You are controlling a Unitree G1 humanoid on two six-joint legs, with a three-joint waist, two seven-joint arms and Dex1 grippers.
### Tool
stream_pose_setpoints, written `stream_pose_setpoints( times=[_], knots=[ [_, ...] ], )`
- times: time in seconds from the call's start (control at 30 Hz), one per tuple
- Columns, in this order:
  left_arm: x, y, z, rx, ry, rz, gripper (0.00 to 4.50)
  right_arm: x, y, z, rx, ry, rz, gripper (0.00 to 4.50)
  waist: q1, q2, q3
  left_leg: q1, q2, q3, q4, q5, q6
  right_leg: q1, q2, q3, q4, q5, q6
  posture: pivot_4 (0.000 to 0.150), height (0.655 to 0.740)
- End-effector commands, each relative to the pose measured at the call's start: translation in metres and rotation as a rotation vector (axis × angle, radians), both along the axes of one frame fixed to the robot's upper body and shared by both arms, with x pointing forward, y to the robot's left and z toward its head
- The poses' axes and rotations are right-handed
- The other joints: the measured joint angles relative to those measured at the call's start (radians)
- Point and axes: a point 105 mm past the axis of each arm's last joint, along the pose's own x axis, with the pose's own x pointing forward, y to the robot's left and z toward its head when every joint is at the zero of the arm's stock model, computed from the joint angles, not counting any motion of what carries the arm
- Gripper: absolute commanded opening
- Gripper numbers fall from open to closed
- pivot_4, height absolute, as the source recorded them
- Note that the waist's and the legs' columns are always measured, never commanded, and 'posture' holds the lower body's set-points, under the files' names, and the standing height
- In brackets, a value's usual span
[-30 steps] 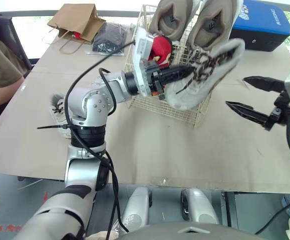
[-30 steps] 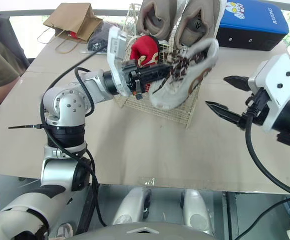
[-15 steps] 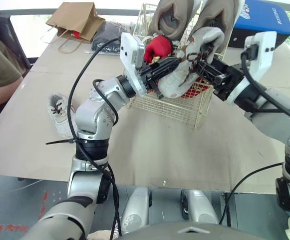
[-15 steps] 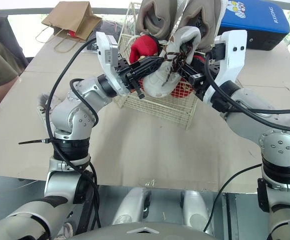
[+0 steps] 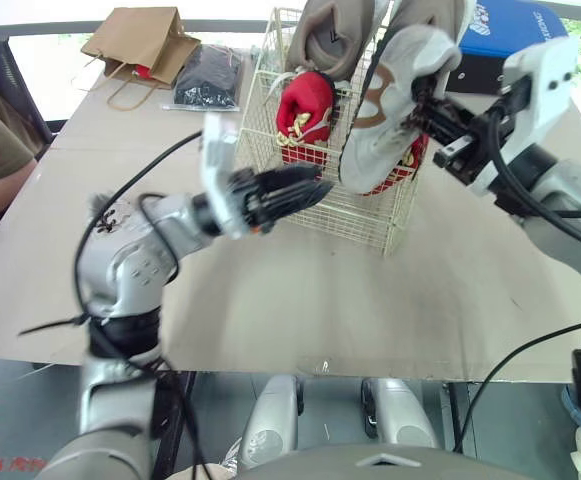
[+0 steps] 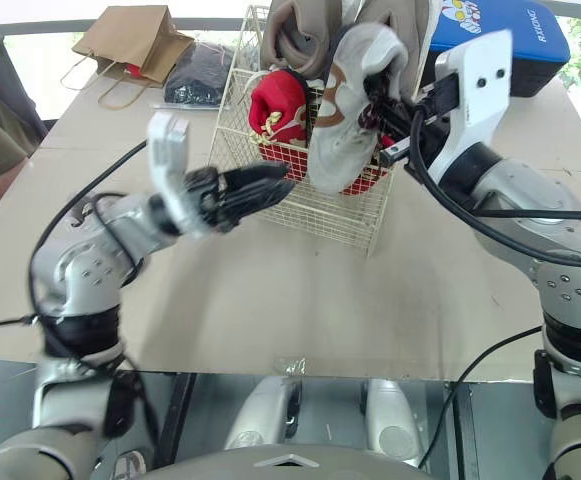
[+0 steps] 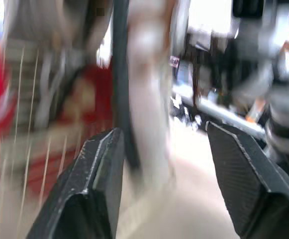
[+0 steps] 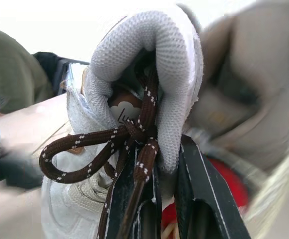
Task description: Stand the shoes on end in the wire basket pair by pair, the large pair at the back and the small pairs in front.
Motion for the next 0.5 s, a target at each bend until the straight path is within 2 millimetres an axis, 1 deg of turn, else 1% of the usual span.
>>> stream_pose_setpoints(
  times=[0.03, 0.13, 0.17, 0.23, 0.33, 0.43, 0.5],
  knots=[
    [-0.019, 0.005, 0.003, 0.022, -0.046, -0.049, 2.63, -0.009, 0.0, 0.006, -0.061, -0.127, -0.021, 0.0, 0.009, 0.0, 0.0, 0.0, 0.0, 0.0, 0.0, 0.0, 0.0, 0.0, 0.0, 0.0, 0.0, 0.0, 0.0, 0.15, 0.74],
    [-0.025, 0.014, -0.012, 0.093, -0.065, -0.029, 2.63, -0.002, -0.002, -0.016, -0.117, -0.119, -0.079, 0.0, 0.016, -0.001, 0.0, 0.0, 0.0, -0.002, 0.001, 0.0, 0.0, 0.001, -0.001, -0.002, 0.0, 0.0, 0.0, 0.15, 0.74],
    [-0.024, 0.016, -0.013, 0.093, -0.067, -0.013, 2.63, 0.0, -0.003, -0.025, -0.151, -0.116, -0.101, 0.0, 0.016, 0.0, -0.001, 0.0, -0.001, -0.001, 0.001, 0.0, 0.0, 0.002, -0.001, -0.001, 0.0, 0.0, 0.0, 0.15, 0.74],
    [-0.022, 0.019, -0.015, 0.085, -0.086, 0.016, 2.63, 0.006, -0.003, -0.05, -0.226, -0.089, -0.151, 0.0, 0.015, -0.002, -0.002, 0.001, -0.001, 0.0, 0.001, 0.0, 0.0, 0.003, -0.001, 0.0, -0.001, 0.0, -0.001, 0.15, 0.74],
    [-0.022, 0.017, -0.015, 0.079, -0.114, 0.014, 2.63, 0.01, -0.003, -0.076, -0.238, -0.047, -0.194, 0.0, 0.011, -0.005, -0.006, 0.004, 0.0, -0.001, 0.002, 0.0, 0.0, 0.005, 0.0, 0.0, 0.0, 0.0, -0.001, 0.15, 0.74],
    [-0.024, 0.015, -0.015, 0.087, -0.128, -0.008, 2.63, 0.012, 0.002, -0.1, -0.273, -0.013, -0.199, 0.0, 0.008, -0.006, -0.007, 0.012, 0.0, 0.001, 0.0, 0.0, 0.0, 0.012, 0.0, 0.001, 0.0, -0.002, -0.004, 0.15, 0.74],
    [-0.024, 0.014, -0.016, 0.096, -0.135, -0.015, 2.63, 0.012, 0.004, -0.106, -0.307, -0.02, -0.193, 0.0, 0.005, -0.006, -0.008, 0.022, 0.001, 0.002, -0.003, 0.0, 0.0, 0.02, 0.0, 0.003, -0.002, -0.003, -0.005, 0.15, 0.74]
  ],
)
